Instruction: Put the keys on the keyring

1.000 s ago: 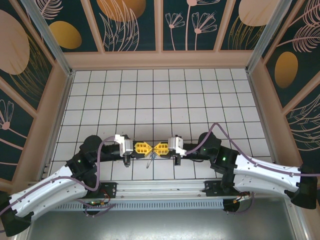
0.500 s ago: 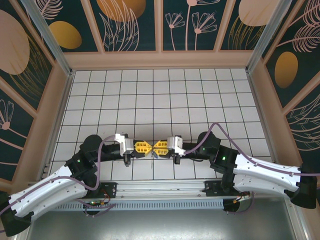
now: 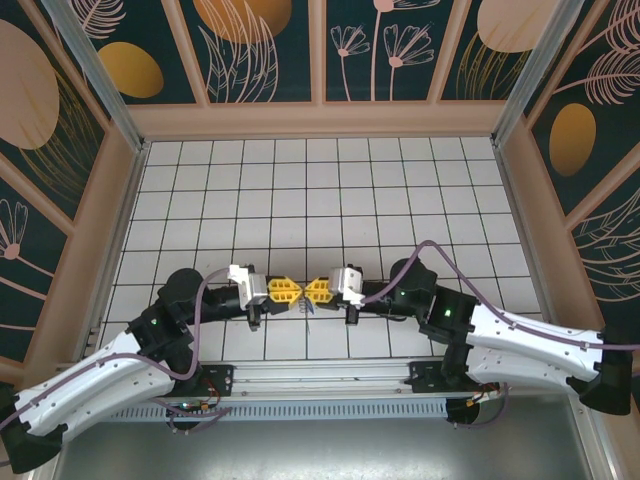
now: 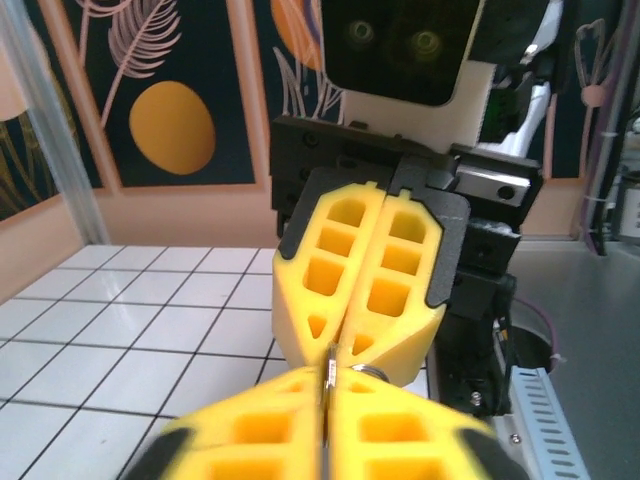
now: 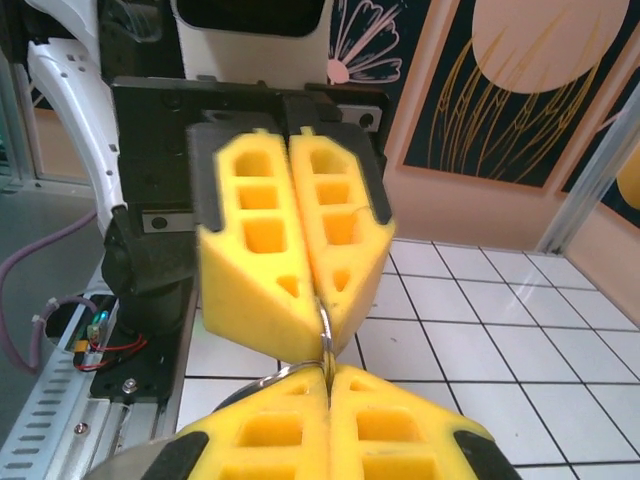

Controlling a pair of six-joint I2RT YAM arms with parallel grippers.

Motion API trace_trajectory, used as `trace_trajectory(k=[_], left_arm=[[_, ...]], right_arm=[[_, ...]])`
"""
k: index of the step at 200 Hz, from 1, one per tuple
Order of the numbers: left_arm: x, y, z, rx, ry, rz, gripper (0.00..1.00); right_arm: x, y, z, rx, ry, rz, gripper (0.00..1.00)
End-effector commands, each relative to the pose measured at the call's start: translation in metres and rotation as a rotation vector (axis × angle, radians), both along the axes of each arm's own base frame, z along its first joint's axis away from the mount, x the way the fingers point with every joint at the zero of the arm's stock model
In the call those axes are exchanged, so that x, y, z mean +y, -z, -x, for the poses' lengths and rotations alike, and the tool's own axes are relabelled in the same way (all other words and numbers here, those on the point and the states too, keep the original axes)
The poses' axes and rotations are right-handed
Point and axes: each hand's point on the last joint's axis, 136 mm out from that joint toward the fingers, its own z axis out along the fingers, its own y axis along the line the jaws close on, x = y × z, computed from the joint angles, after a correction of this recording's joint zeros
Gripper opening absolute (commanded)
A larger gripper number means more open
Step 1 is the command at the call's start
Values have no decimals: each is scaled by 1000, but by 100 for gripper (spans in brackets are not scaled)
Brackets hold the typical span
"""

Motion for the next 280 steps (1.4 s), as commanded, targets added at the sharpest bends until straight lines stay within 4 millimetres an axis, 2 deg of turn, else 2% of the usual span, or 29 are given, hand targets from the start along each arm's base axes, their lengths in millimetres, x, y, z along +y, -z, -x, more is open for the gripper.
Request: trace_trajectory(k=[1, 30, 53, 75, 107, 147, 182, 252, 280], left_arm=[[7, -9, -9, -14, -77, -44, 23], [14, -2, -35, -42, -218, -191, 28], [14, 0, -41, -63, -224, -292, 27], [9, 7, -40, -64, -188, -381, 26], [6, 7, -35, -83, -136, -432, 27], [4, 7, -21, -66, -53, -440, 27], [1, 10, -18, -49, -26, -436, 28], [-8, 19, -30, -57, -55, -436, 29], [-7, 21, -27, -54, -43, -439, 28]], right_arm=[[-4, -16, -17, -34, 99, 43, 0], [-11, -12, -21, -6, 135, 126, 0], [-15, -5, -24, 27, 161, 197, 0], [-15, 5, -28, 56, 182, 266, 0], [-13, 15, -31, 73, 191, 317, 0], [-12, 11, -31, 84, 165, 312, 0], [-9, 10, -29, 85, 137, 314, 0], [-2, 11, -21, 84, 74, 319, 0], [-1, 11, -20, 84, 66, 314, 0]])
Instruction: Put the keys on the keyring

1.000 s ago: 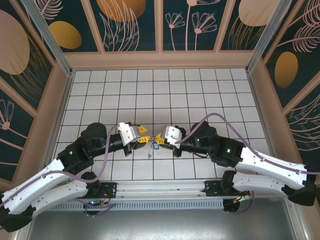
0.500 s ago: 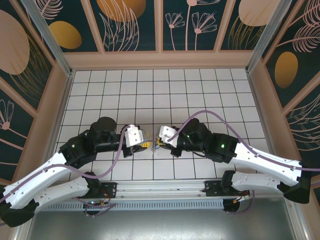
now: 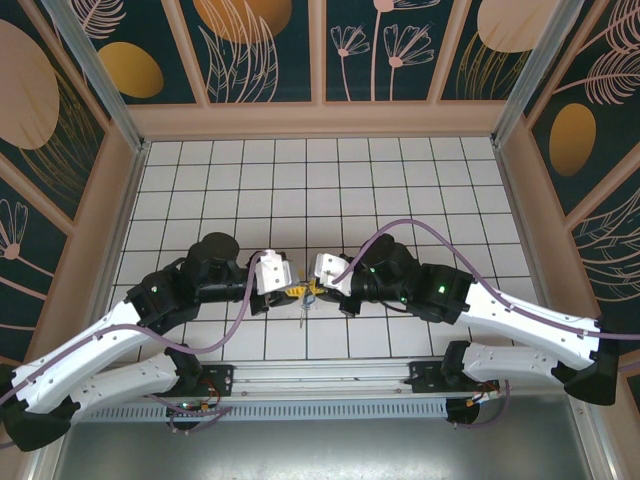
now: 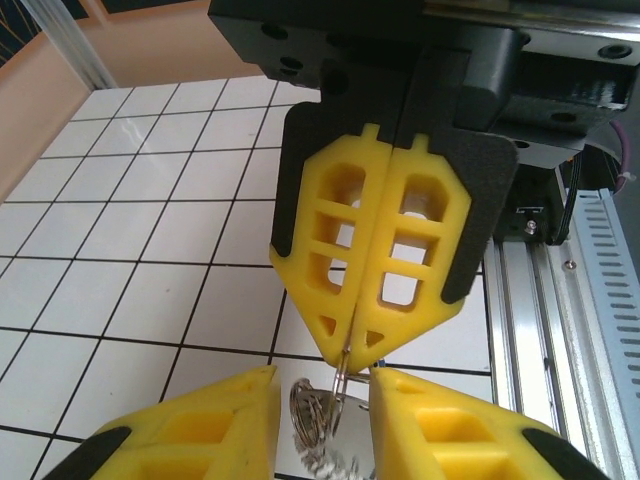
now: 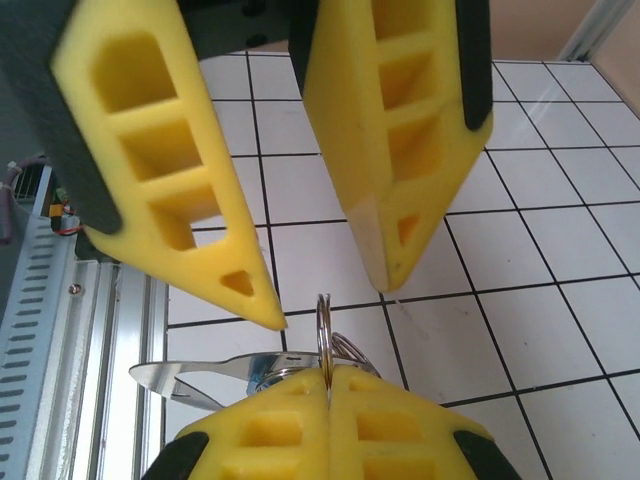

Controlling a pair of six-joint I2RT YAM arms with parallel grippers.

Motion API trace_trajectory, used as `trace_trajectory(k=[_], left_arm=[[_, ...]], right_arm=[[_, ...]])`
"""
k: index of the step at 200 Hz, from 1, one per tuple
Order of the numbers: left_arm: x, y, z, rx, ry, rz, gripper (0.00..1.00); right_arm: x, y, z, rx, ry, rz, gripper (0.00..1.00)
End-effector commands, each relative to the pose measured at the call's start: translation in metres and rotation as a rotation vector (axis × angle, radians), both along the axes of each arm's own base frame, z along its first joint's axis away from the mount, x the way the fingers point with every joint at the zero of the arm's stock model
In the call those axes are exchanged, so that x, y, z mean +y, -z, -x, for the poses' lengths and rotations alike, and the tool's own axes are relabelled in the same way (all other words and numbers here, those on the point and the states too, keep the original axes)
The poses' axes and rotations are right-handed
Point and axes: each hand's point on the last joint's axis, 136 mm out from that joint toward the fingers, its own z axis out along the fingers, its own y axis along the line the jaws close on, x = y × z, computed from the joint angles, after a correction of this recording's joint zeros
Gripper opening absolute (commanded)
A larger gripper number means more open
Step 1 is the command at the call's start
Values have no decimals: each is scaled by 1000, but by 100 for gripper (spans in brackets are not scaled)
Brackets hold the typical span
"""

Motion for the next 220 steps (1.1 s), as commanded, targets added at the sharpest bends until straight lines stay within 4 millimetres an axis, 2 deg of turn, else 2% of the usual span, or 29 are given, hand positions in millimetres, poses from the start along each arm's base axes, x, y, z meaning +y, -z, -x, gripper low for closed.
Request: trace_trajectory(k=[1, 86, 113, 128, 142, 168, 198, 220], left_arm=[[-2, -1, 1, -20, 13, 10, 28], [-1, 17, -5, -19, -7, -44, 25], [-2, 17, -4, -18, 2, -43, 15], [-3, 18, -3, -12, 8, -39, 0], [-5, 18, 0, -1, 23, -25, 0], [-7, 5, 2, -2, 16, 72, 0], [-5, -15, 7, -9, 7, 222, 0], [-2, -24, 15, -8, 24, 305, 0]], right_arm=[[5, -24, 2, -29, -33, -62, 0], [8, -26, 6, -27, -60, -74, 0], [8, -25, 7, -28, -65, -75, 0], [8, -25, 6, -31, -62, -75, 0], [9, -24, 3, -37, -53, -70, 0], [7, -21, -6, -58, 4, -66, 0], [4, -22, 2, -34, -4, -143, 17], [2, -23, 5, -26, -13, -175, 19]])
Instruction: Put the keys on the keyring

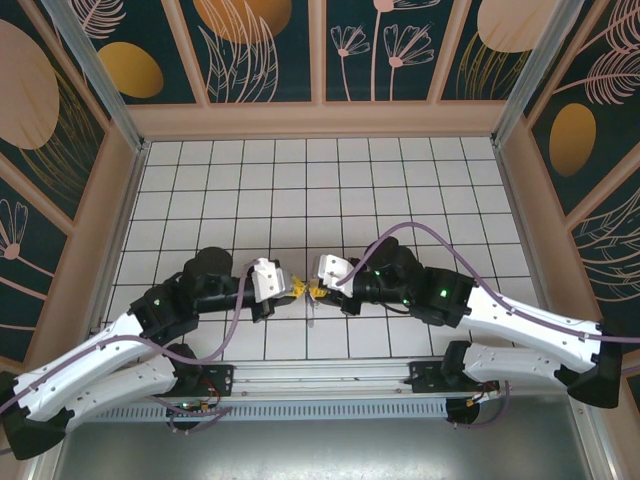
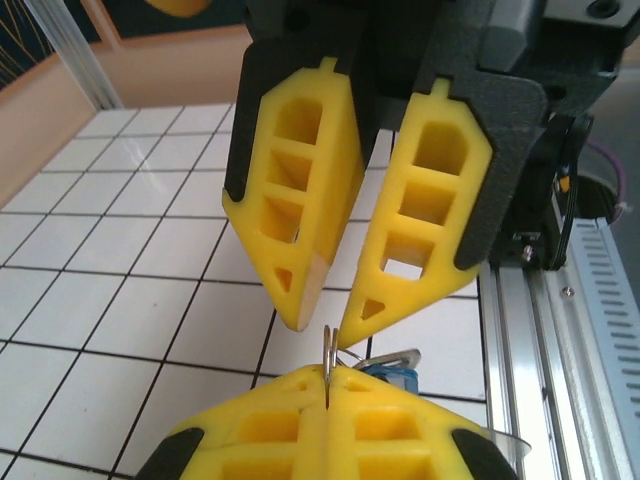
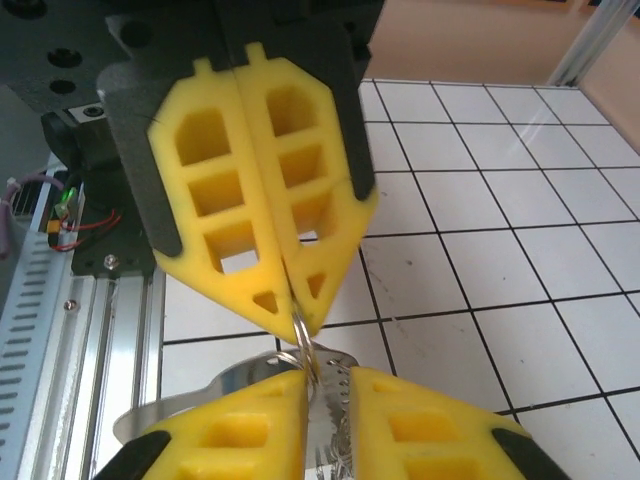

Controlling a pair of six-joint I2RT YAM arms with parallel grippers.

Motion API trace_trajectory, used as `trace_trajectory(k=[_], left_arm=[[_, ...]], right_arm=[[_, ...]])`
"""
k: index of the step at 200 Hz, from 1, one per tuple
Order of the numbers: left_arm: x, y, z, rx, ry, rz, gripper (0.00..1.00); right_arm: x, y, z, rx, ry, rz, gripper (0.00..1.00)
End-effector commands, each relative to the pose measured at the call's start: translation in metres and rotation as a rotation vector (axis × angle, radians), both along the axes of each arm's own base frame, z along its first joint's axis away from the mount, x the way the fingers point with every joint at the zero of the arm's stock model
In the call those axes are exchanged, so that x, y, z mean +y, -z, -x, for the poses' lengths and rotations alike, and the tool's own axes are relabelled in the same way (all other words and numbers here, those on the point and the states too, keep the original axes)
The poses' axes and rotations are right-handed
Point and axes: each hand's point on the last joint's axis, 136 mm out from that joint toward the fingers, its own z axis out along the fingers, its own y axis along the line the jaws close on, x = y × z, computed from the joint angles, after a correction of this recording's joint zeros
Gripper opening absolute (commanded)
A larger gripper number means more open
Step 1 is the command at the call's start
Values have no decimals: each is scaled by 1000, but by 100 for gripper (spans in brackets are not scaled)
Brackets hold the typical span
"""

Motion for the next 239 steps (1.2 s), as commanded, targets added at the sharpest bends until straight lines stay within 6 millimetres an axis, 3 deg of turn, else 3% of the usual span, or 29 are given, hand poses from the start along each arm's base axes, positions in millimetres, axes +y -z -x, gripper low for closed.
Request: trace_trajectory(k=[1, 75, 118, 151, 163, 177, 203, 216, 239], left_arm=[[-4, -38, 9, -24, 33, 186, 0], [-5, -39, 18, -21, 79, 307, 0], [-3, -43, 22, -29, 95, 353, 0], [-2, -24, 4, 0, 0, 172, 0], [-1, -19, 0, 1, -19, 109, 12], [0, -14, -5, -8, -36, 43, 16], [0, -10, -8, -21, -32, -34, 14], [-2, -9, -8, -19, -19, -41, 0], [-7, -16, -2, -12, 16, 18, 0]], right_arm=[[3, -21, 5, -9, -17, -112, 19], [10, -29, 21, 8, -111, -198, 24], [11, -23, 12, -4, -72, -168, 0], [8, -16, -4, -54, -4, -60, 0], [8, -9, -10, -67, 13, 5, 0], [11, -3, -14, -71, 11, 73, 0], [17, -6, -14, -83, -16, 101, 0], [18, -11, -12, -90, -27, 89, 0], [17, -18, -11, -97, -30, 67, 0]])
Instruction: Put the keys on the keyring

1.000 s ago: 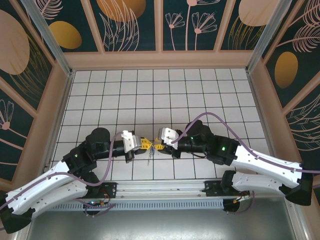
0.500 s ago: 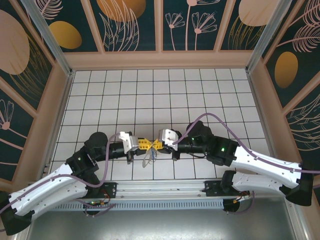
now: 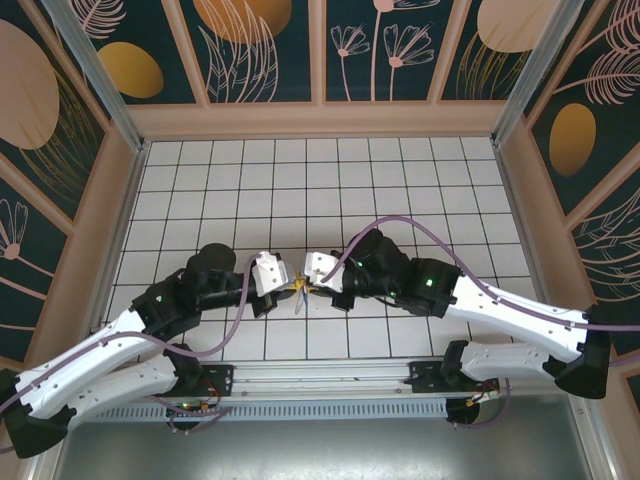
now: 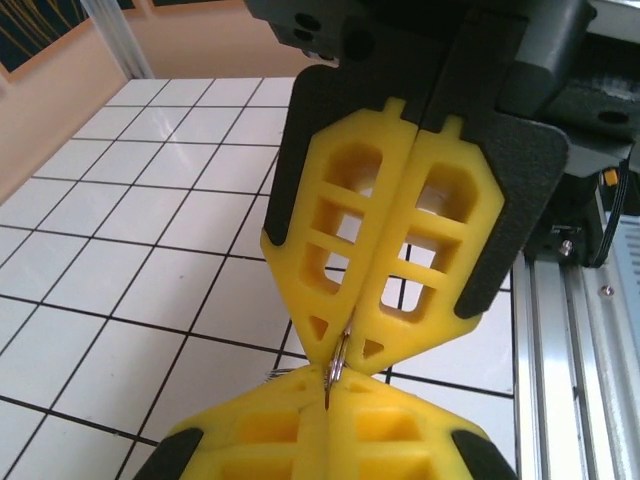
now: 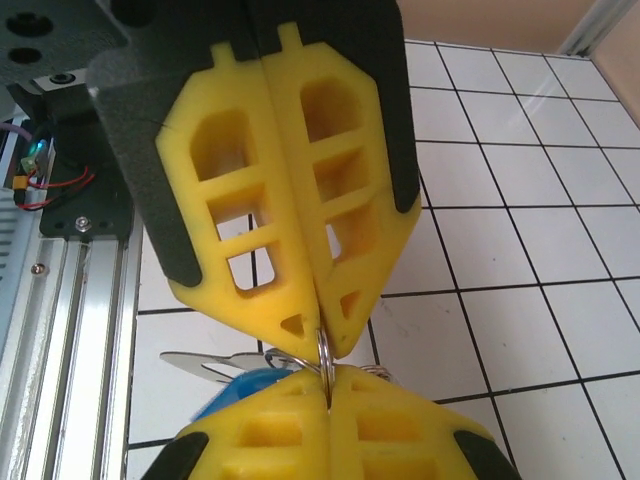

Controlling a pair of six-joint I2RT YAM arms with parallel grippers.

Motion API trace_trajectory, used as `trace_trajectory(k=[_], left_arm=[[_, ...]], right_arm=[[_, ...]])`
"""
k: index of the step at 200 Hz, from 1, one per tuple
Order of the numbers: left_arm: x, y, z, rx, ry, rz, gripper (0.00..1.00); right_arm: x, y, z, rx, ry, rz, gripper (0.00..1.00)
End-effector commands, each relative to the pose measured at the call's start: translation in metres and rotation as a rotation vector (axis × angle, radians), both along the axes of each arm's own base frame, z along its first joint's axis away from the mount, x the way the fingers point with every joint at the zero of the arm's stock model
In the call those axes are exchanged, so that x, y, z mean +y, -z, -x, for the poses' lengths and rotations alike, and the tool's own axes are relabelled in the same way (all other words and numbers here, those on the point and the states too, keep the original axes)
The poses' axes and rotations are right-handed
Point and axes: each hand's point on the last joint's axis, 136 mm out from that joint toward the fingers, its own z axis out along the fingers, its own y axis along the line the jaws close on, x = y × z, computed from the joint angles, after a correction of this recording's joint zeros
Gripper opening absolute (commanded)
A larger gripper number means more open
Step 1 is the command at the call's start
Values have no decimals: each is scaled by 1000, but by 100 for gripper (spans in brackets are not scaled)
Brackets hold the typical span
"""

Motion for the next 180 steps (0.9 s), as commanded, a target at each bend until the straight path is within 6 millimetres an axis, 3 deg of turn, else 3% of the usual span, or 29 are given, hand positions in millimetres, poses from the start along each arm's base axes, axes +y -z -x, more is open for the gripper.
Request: trace_trajectory(k=[1, 17, 35, 69, 131, 141, 180], left_arm=[[-9, -23, 14, -25, 88, 84, 0], [-10, -38, 22, -42, 117, 198, 0], [-8, -60, 33, -68, 158, 337, 0], [-3, -78, 49, -77, 224, 471, 0], [-3, -71, 55, -49, 255, 509, 0], [-5, -66, 50, -41, 232, 478, 0], [-5, -31, 15, -10, 53, 203, 0]], right_arm=[[6, -27, 0, -54, -20, -64, 0], [3, -28, 4, -42, -25, -95, 0], [1, -33, 9, -28, -32, -151, 8], [-2, -41, 19, 0, -64, -245, 11], [0, -42, 25, 17, -98, -287, 10], [0, -41, 25, 15, -101, -283, 0], [-2, -39, 13, -10, -46, -224, 0]])
